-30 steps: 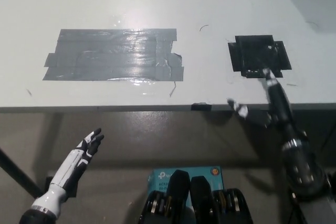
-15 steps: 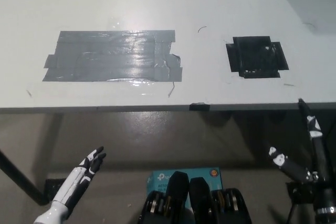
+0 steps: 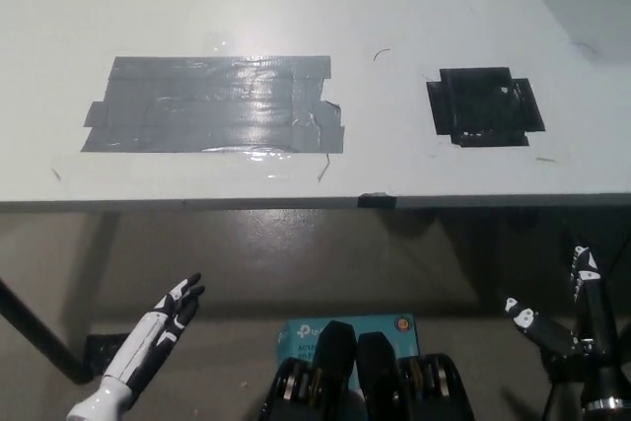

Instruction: A rubick's cube is kept in the black marked spot on the table and the robot uses its right arm to pick it up and hands it to a person

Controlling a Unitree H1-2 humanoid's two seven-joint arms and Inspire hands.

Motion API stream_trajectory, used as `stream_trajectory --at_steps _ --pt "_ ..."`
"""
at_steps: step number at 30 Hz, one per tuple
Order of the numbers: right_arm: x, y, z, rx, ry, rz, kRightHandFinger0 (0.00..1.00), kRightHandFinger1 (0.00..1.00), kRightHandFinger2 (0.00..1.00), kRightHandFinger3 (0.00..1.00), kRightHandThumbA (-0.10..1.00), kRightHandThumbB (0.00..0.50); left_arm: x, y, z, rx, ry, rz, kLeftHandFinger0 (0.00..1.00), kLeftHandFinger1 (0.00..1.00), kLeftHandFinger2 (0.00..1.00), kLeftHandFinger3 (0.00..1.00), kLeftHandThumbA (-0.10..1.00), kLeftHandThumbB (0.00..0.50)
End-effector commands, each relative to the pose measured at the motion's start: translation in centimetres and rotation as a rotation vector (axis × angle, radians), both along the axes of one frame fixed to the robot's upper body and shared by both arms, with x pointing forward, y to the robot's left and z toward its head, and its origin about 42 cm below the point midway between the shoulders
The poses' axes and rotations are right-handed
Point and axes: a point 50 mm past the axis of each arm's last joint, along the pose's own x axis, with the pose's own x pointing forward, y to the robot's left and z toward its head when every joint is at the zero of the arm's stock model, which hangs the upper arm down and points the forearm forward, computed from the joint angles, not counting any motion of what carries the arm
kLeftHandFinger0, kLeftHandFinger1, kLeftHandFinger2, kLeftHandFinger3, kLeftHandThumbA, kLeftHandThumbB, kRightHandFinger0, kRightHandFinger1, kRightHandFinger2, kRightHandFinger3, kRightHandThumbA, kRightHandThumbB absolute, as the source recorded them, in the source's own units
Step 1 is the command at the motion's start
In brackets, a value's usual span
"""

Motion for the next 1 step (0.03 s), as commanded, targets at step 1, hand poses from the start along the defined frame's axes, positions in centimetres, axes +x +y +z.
stream_trajectory --at_steps 1 --pt "0.79 0.09 1.50 0.031 -0.093 0.030 1.00 1.00 1.00 1.00 0.83 0.146 0.65 0.56 1.74 0.023 -0.090 0.003 1.00 1.00 1.00 1.00 0.99 0.275"
